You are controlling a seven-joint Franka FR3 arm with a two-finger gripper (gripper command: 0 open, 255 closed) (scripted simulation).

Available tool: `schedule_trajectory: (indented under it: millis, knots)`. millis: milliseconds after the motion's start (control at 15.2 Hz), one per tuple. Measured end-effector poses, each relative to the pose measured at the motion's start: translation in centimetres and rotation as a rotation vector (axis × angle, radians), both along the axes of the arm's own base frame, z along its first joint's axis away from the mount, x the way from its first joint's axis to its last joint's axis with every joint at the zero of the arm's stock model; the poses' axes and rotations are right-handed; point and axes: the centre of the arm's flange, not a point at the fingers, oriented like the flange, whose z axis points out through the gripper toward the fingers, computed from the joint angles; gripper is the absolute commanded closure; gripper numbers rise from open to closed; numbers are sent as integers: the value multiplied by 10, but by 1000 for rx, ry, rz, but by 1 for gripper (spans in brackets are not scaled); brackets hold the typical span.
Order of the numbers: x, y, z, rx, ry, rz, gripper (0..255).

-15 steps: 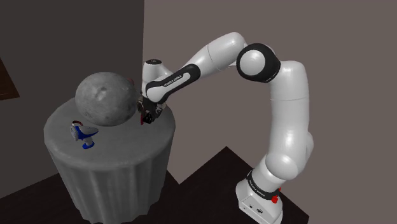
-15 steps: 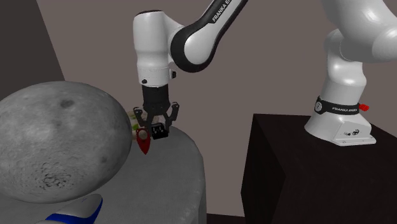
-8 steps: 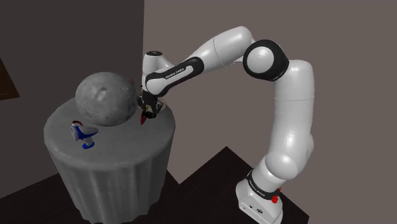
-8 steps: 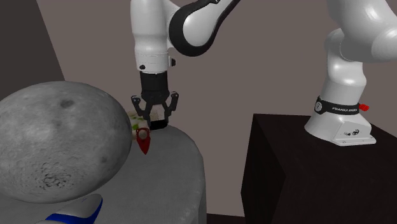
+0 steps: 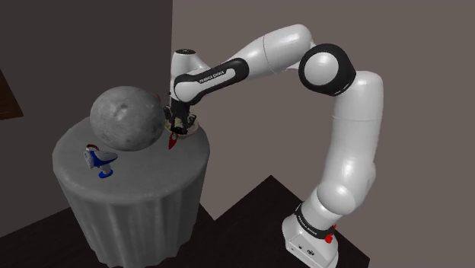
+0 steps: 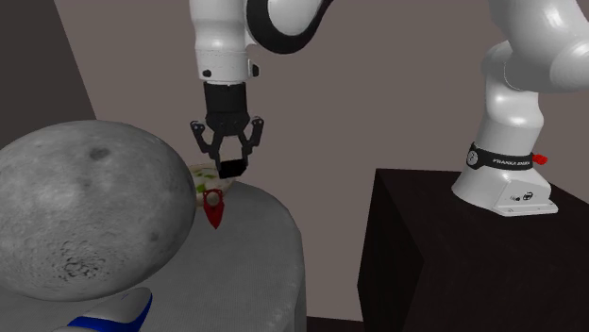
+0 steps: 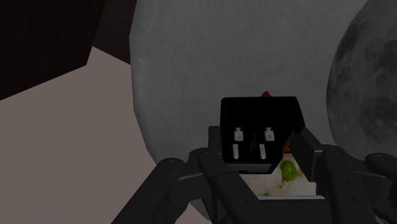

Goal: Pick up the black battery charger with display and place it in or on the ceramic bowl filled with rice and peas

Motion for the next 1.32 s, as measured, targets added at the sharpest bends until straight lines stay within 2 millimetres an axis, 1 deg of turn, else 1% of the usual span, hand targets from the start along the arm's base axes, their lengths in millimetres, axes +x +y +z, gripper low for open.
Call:
schedule_trajectory:
  millis: [66,132,198,330,792,858,924,1056,1320]
  knots:
    - [-1,0,3,0,0,0,255]
    - [4,-3,3,0,0,0,255]
    - [13,-8,6,0,0,0,255]
    - [29,-24,5,0,0,0,255]
    - [102,-82,2,0,0,0,255]
    - [117,-93,2,1,0,0,255]
    - [126,-100,-1,0,0,-1,255]
    - [132,-103,-10,0,1,0,255]
    - [131,-103,-30,0,0,0,255]
